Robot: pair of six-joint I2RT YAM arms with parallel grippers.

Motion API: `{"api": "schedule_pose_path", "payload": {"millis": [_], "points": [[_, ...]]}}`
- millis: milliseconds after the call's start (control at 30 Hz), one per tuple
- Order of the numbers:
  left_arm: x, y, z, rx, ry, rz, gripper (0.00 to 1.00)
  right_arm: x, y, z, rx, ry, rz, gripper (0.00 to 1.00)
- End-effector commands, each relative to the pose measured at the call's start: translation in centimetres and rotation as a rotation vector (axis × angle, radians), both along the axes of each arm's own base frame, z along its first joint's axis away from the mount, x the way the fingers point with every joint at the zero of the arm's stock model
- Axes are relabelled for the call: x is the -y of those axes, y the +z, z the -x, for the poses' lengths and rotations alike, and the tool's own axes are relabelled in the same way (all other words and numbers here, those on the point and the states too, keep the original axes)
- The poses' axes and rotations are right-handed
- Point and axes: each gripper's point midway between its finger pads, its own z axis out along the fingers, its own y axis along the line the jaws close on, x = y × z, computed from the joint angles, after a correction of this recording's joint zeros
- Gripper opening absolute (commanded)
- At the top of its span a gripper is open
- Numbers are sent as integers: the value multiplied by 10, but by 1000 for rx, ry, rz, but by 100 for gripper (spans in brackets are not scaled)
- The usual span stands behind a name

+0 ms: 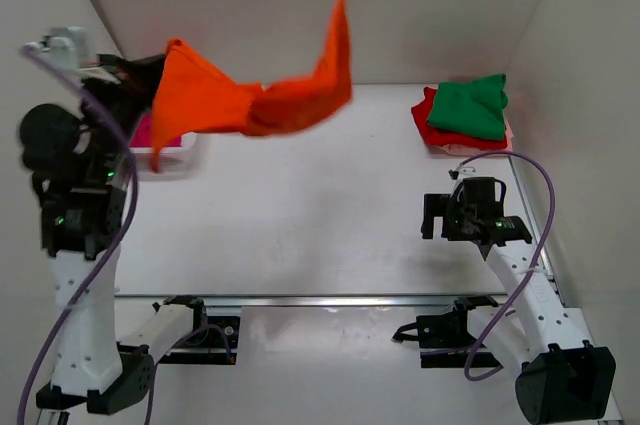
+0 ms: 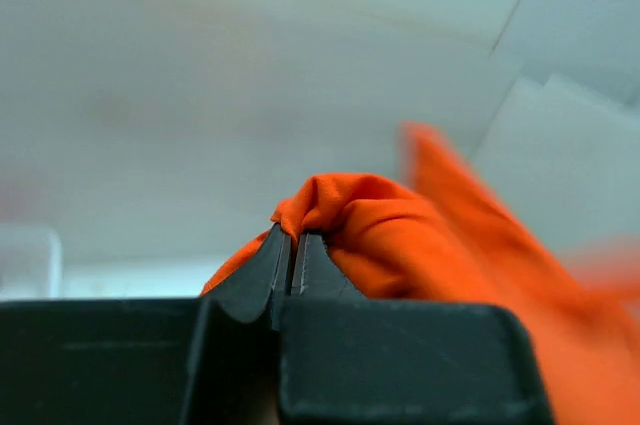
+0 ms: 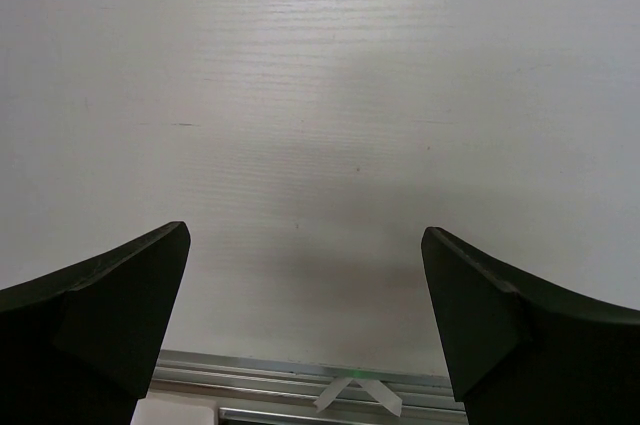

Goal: Fold and stack the t-shirts
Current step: Move the tshirt to the center of the board

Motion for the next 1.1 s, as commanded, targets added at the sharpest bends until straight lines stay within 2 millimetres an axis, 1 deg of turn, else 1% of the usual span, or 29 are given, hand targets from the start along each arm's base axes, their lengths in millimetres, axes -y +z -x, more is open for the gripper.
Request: {"api": "schedule_pose_path", "payload": {"millis": [0,100,133,167,200,233,267,300,367,400,467,500,533,567,600,633,667,700,733,767,800,833,867,900,933,967,1000,1033,1067], "points": [[30,-169,-91,-481,-94,9,0,-2,4,-5,33,16,-4,99],[51,-286,-112,-702,-128,22,0,-3,2,-6,23,23,-14,100],[56,-317,-113,-756,-133,-7,0,-4,4,-7,32,32,-22,99],[64,-356,-117,-845,-133,-36,0,-8,2,-7,26,59,-33,99],[67,-389,-119,-929,-137,-50,0,-10,1,-4,24,74,-34,99],[71,-414,-117,-978,-159,-76,0,-12,3,-4,24,76,-33,100],[70,-444,-118,-1056,-152,-77,0,-14,3,-6,28,83,-28,100],[73,-463,-113,-1099,-176,-74,0,-14,3,-4,27,84,-18,99],[68,-499,-111,-1168,-168,-54,0,-17,5,-4,38,97,-19,99],[67,-507,-105,-1188,-169,-42,0,-21,6,-3,48,110,-21,99],[62,-515,-104,-1189,-160,-25,0,-32,9,-1,63,162,-28,99],[57,-518,-103,-1193,-147,-24,2,-42,13,-1,77,211,-30,99],[57,-521,-103,-1192,-144,-43,1,-56,9,3,54,273,-40,99],[50,-521,-105,-1195,-119,-38,0,-63,9,6,48,302,-42,85],[45,-523,-108,-1199,-95,-36,0,-73,0,11,5,350,-24,73],[40,-518,-114,-1186,-69,-35,0,-84,-5,14,-37,344,-39,57],[29,-521,-114,-1211,-27,-32,0,-95,0,12,-33,363,-70,54],[9,-515,-123,-1203,69,-37,0,-110,-1,12,-55,397,-128,54],[-11,-509,-131,-1192,177,-36,0,-120,-3,7,-69,388,-169,53],[-23,-504,-129,-1198,227,-37,0,-127,0,5,-68,388,-186,51],[-38,-497,-129,-1195,287,-31,0,-125,-7,2,-90,368,-170,52],[-48,-489,-129,-1172,337,-29,0,-132,-11,5,-100,377,-184,56],[-56,-485,-129,-1158,343,-17,8,-137,-15,6,-105,383,-204,62],[-59,-478,-129,-1139,338,-11,20,-139,-18,7,-102,381,-213,66],[-59,-473,-129,-1126,328,-18,41,-145,-21,11,-104,393,-233,68],[-53,-472,-125,-1136,288,-26,52,-148,-25,15,-107,399,-244,67],[-52,-465,-125,-1125,288,-34,62,-149,-30,19,-125,392,-249,62],[-40,-456,-119,-1121,249,-60,66,-153,-33,24,-135,407,-250,60],[-37,-454,-117,-1118,239,-76,70,-156,-36,29,-144,408,-253,59]]}}
